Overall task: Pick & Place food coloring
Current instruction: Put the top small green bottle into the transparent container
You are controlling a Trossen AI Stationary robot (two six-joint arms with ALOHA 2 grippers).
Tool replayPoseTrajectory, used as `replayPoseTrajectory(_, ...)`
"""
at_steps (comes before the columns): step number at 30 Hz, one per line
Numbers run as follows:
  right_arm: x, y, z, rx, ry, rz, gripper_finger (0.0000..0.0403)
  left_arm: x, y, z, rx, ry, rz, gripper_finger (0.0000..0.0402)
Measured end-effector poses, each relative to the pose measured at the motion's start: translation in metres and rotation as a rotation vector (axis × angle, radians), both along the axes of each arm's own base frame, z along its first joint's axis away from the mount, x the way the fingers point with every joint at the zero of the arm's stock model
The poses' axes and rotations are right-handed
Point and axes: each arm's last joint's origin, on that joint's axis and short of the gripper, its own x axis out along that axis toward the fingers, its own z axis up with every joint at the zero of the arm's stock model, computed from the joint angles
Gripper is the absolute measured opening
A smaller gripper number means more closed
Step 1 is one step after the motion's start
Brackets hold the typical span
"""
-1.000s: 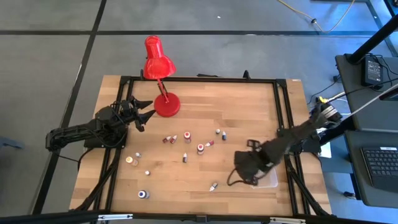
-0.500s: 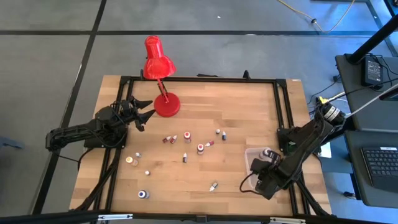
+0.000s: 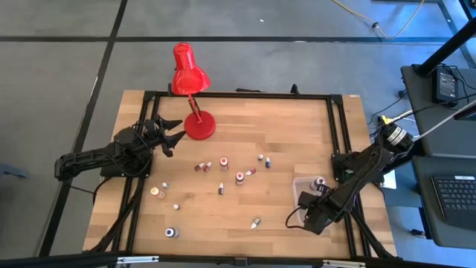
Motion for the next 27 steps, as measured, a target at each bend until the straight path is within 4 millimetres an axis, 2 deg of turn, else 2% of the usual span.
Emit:
replayPoseTrajectory(10, -0.0023, -0.0019, -0.0017, -0.004, 0.026, 0.003, 0.0081, 0.0, 0.0, 0.0, 0.0, 0.0, 0.0, 0.0259)
replayPoseTrajectory(27, -0.0014, -0.0012, -0.0012, -0.001, 0.018, -0.002, 0.0112, 0.0, 0.0, 0.0, 0.029, 0.015, 0.005, 0.0259)
